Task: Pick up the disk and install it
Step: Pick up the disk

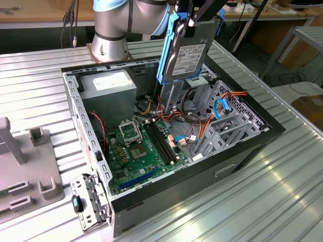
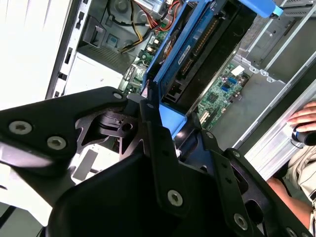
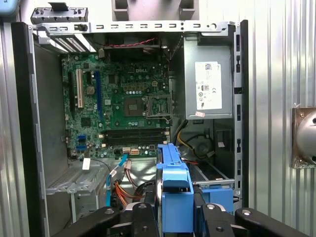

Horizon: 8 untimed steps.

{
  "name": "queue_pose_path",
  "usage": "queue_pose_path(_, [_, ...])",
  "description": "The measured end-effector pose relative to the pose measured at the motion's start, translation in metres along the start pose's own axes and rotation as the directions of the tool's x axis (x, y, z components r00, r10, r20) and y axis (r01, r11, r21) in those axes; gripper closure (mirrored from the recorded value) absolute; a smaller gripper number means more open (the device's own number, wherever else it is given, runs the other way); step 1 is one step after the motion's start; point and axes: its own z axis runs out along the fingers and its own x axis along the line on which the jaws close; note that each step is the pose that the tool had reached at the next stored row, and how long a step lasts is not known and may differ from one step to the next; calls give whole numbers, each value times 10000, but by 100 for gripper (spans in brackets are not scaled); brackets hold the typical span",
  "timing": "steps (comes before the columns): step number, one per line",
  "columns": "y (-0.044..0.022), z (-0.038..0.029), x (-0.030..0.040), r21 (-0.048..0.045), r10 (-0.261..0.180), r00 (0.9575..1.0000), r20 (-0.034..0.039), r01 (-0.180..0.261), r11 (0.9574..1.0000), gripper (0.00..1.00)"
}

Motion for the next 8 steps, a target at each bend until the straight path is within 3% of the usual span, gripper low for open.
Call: queue_pose_path(8, [-4,0,0,0,0,10000,1,0,10000,63])
